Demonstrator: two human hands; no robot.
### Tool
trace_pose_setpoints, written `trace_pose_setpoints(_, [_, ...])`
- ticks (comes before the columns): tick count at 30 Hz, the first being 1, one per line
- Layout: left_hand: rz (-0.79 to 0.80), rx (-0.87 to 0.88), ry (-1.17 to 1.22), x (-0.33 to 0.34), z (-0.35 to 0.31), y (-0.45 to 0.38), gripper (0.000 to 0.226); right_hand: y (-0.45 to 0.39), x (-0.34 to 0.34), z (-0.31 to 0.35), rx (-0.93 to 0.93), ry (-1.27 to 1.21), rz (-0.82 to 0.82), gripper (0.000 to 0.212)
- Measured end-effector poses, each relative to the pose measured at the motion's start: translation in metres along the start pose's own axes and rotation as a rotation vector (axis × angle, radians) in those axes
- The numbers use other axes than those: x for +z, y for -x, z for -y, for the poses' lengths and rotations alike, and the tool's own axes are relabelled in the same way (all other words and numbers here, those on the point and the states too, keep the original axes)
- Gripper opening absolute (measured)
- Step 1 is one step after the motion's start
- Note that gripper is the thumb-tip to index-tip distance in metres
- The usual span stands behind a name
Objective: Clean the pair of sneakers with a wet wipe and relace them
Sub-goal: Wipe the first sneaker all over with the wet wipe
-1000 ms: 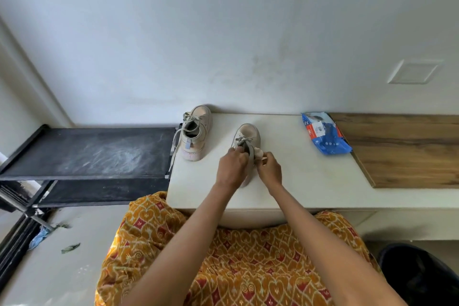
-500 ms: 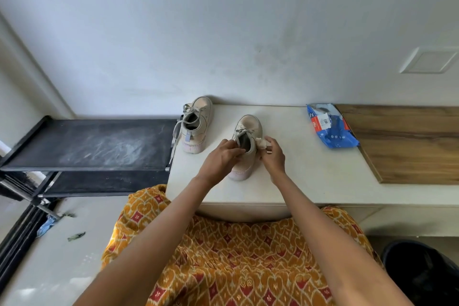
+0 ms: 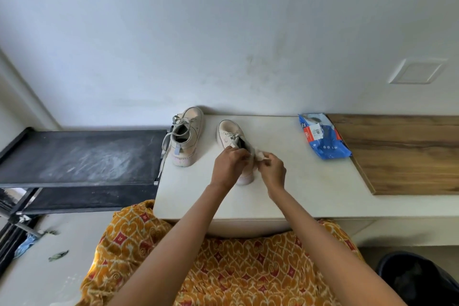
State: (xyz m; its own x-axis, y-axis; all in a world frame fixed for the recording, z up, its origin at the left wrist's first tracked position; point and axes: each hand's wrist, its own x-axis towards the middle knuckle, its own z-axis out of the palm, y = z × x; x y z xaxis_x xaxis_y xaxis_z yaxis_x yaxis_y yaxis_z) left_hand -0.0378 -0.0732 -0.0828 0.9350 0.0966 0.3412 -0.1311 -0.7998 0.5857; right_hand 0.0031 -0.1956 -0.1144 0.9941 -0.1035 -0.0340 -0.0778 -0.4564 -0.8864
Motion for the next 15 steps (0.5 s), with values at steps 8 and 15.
trace_pose_setpoints(8, [-0.062, -0.016, 0.079, 0.002, 0.006, 0.000, 0.010, 0.007, 0.024, 0.049, -0.232, -0.096, -0.020, 0.023])
trace_pose_setpoints(15, [-0.003, 0.031, 0.042, 0.004, 0.007, -0.003, 0.017, -0.003, 0.015, 0.018, 0.017, -0.375, -0.321, 0.023])
